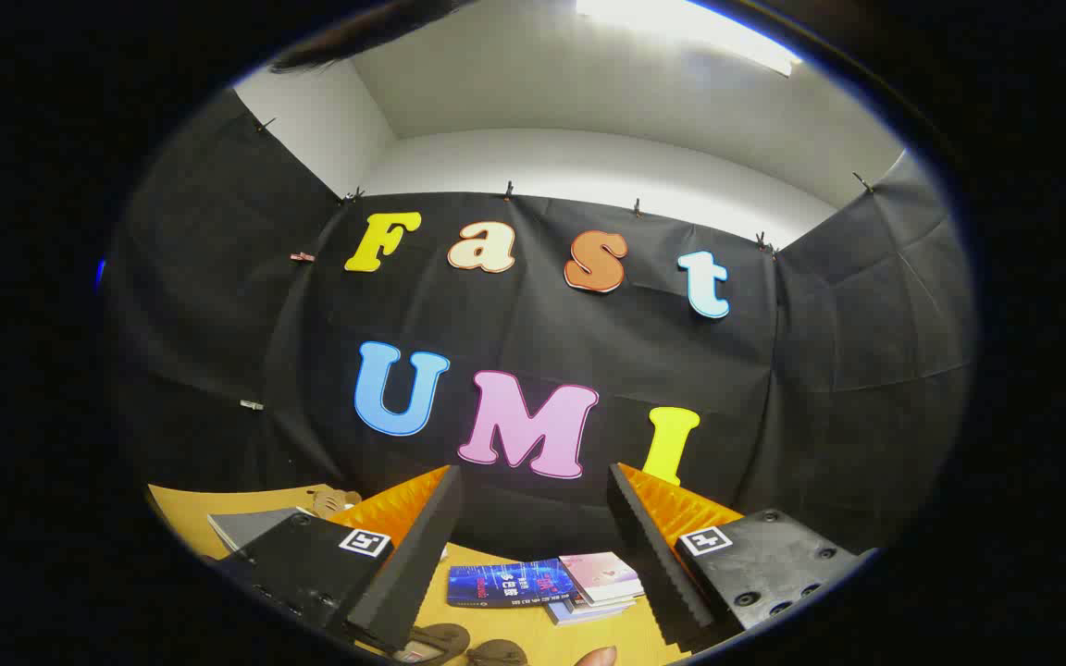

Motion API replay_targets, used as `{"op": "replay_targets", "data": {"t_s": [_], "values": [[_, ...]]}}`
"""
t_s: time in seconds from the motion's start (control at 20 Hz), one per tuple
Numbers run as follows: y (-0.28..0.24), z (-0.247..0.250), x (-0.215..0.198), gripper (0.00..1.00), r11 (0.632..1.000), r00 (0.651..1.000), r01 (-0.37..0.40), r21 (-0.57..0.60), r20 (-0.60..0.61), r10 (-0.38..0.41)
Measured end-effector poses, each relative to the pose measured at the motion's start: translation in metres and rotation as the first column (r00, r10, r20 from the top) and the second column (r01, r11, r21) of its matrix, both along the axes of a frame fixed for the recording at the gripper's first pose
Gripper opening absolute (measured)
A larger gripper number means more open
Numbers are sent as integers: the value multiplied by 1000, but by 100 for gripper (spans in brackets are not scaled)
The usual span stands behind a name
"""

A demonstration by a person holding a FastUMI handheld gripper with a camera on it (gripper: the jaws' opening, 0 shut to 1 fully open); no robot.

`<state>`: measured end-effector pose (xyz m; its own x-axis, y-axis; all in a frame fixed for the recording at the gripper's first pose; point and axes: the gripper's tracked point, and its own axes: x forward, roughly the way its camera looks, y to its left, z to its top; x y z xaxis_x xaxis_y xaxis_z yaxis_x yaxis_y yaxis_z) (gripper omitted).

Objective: Open the storage box then place both shoes into the box .Put the left shoe in first, then the right shoe, with the right side of both shoes facing outward in a uniform manner.

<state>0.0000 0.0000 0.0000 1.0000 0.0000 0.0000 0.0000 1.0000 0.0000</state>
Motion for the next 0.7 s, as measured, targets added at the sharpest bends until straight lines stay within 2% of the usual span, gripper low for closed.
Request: {"op": "replay_targets", "data": {"t_s": [0.7], "values": [[5, 0, 2, 97, 1000, 1000, -15, 3, 3, 15]]}}
